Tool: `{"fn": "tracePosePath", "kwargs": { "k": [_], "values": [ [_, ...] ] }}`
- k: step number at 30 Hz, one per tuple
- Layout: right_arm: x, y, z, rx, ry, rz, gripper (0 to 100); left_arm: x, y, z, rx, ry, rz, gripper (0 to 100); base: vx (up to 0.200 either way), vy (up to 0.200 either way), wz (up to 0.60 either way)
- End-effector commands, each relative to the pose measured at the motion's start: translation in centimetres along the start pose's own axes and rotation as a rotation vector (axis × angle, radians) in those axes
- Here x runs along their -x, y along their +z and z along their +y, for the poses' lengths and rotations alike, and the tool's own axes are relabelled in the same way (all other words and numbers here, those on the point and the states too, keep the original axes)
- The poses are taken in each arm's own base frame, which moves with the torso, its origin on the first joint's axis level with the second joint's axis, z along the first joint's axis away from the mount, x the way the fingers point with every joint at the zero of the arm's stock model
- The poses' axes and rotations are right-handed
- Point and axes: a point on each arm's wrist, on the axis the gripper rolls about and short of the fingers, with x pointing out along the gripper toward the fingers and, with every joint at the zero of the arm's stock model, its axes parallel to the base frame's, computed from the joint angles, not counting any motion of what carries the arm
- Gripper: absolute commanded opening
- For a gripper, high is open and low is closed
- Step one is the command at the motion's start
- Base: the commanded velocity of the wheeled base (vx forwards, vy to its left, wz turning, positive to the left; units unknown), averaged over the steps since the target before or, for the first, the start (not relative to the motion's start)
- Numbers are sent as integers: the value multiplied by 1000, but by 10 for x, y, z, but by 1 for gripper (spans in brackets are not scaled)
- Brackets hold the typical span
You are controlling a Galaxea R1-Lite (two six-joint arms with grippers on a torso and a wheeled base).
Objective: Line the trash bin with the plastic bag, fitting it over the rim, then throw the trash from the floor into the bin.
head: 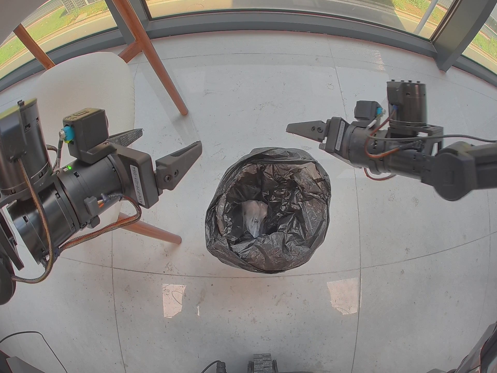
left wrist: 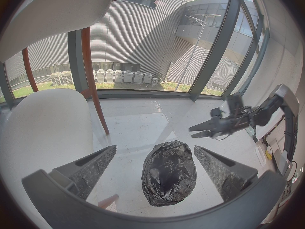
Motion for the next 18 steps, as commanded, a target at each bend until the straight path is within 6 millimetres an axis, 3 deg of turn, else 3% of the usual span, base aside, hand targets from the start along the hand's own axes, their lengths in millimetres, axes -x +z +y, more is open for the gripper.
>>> {"fn": "tracePosePath", "kwargs": {
  "k": [1,4,7,8,11,15,18],
  "values": [
    [124,-42,54,-186,59,209,100,7,-2,1,20,2,2,100,0,0,0],
    [143,-65,38,-189,16,238,100,9,-6,2,39,8,16,100,0,0,0],
    [173,-56,14,-179,-60,99,100,22,-7,13,51,68,10,100,0,0,0],
    [174,-55,13,-180,-65,94,100,23,-7,14,51,73,10,100,0,0,0],
    [212,-49,-10,-169,-217,-70,100,45,-11,42,48,214,-2,100,0,0,0],
    [246,-53,-13,-163,-316,-215,100,74,-8,63,54,351,0,100,0,0,0],
    [283,-65,-11,-130,-411,-364,100,110,-6,75,99,503,-6,100,0,0,0]
  ]
}}
